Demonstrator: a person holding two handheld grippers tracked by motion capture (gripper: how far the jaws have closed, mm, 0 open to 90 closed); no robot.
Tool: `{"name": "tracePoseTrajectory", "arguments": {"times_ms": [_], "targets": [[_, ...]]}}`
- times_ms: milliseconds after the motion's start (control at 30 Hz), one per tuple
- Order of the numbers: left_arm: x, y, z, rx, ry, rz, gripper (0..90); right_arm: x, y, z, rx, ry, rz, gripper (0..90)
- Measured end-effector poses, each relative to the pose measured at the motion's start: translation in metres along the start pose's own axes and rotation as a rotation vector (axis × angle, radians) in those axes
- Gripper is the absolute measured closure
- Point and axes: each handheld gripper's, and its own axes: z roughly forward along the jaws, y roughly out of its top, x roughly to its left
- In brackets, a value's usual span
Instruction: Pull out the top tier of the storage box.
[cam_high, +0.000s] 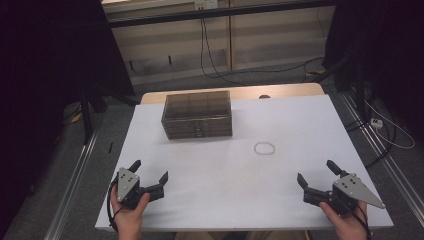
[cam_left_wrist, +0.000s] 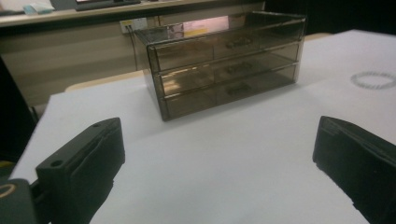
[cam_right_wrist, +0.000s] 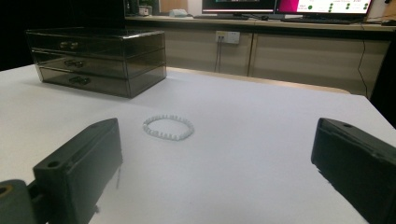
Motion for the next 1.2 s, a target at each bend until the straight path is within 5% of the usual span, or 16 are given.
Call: {"name": "tracePoseTrajectory", "arguments": {"times_ms": [433, 567, 700, 1033, 1200], "targets": [[-0.025, 0.010, 0.009, 0.042, 0.106, 0.381, 2.8, 0.000, 0.000, 0.000, 0.002, 0.003, -0.002, 1.0], [-0.030, 0.013, 0.012, 0.051, 0.127, 0.450, 2.8, 0.000, 0.000, 0.000, 0.001, 0.003, 0.000, 1.1], [-0.037, 0.016, 0.017, 0.062, 0.146, 0.575, 2.8, 0.000, 0.000, 0.000, 0.000, 0.001, 0.001, 1.1], [-0.053, 0.023, 0.030, 0.090, 0.166, 0.749, 2.9, 0.000, 0.001, 0.000, -0.001, 0.001, 0.000, 1.2], [-0.056, 0.024, 0.034, 0.083, 0.180, 0.787, 2.9, 0.000, 0.001, -0.001, -0.002, 0.001, 0.004, 1.2]]}}
